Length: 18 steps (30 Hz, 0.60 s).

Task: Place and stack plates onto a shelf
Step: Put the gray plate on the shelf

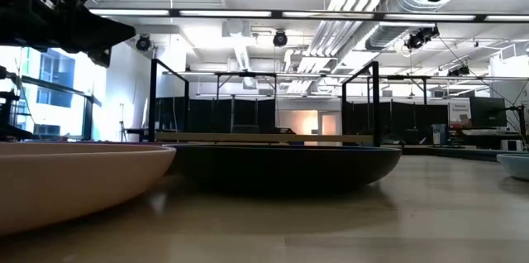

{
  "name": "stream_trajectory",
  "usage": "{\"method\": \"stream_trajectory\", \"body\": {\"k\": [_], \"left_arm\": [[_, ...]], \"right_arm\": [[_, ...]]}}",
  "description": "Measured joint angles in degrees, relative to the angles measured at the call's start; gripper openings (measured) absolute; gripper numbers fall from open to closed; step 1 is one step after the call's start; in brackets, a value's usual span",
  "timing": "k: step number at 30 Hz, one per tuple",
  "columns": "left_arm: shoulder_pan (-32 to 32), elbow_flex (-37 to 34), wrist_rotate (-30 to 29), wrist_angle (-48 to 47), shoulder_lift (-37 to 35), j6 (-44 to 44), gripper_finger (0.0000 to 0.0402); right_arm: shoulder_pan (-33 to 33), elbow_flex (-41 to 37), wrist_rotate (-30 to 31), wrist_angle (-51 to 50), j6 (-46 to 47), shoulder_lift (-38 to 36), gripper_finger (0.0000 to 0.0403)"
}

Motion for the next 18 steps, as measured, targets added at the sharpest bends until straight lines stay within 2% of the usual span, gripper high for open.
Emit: {"method": "stream_trajectory", "body": {"k": [4,7,10,13,18], "left_arm": [[0.0,0.0,0.0,0.0,0.0,0.0,0.0],[0.02,0.0,0.0,-0.02,0.0,0.0,0.0],[0.0,0.02,-0.02,-0.04,0.02,0.0,0.0],[0.02,0.02,-0.01,-0.04,0.0,0.0,0.0],[0.02,0.0,0.0,-0.06,0.0,0.0,0.0]], "right_arm": [[0.03,16.56,-8.64,-32.92,6.33,13.03,0.0053],[1.42,24.98,-17.99,-49.26,9.3,23.01,0.0096],[4.98,28.68,-24.25,-58.3,13.74,31.81,0.0137],[9.73,28.8,-30.96,-63.63,18.36,39.25,0.0169],[20.44,25.38,-36.03,-67.87,33.58,47.73,0.0187]]}}
